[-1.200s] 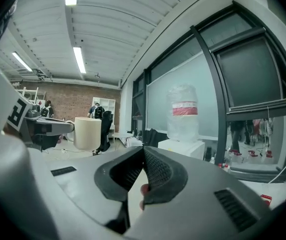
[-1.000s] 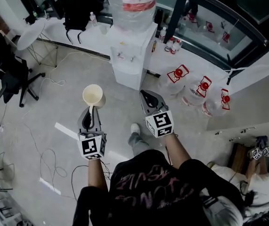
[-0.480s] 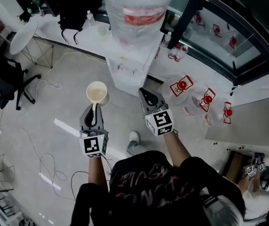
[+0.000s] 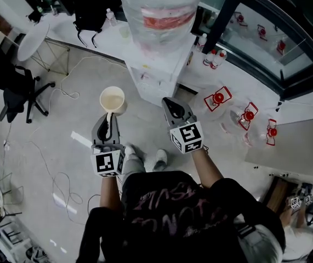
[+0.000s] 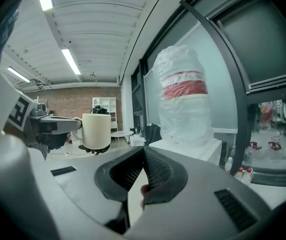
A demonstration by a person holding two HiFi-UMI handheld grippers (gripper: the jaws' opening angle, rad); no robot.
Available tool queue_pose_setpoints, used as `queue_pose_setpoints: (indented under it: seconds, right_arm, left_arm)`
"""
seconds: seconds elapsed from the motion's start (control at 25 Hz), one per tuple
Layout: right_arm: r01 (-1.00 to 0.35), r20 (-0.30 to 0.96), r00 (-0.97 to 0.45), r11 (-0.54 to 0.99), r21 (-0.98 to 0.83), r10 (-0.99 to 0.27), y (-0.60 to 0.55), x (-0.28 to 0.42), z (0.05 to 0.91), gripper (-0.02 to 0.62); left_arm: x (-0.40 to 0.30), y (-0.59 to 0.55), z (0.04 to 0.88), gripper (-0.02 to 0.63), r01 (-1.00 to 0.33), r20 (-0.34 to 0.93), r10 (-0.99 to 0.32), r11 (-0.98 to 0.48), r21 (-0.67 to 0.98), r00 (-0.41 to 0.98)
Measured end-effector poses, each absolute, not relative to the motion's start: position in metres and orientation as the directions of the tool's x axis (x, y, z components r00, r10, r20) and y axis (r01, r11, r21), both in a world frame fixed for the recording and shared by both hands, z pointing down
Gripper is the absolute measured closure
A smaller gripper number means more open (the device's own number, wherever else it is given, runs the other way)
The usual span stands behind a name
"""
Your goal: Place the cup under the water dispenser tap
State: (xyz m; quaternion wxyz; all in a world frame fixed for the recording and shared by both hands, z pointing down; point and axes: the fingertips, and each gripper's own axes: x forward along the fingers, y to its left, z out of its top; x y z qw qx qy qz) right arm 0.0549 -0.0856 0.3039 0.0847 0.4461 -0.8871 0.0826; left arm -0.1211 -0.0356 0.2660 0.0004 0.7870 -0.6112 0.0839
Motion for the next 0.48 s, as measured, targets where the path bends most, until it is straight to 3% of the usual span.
queue_pose_setpoints:
  seconds: [0.48]
  right_arm:
    - [-0.847, 0.232, -0.528, 0.527, -0.07, -0.817, -0.108, 0.041, 0.324, 0.581]
  left_arm:
    - [-0.14, -0.072, 0.291, 0.56, -0.948, 0.115, -0.947, -0.31, -0.072, 0.301]
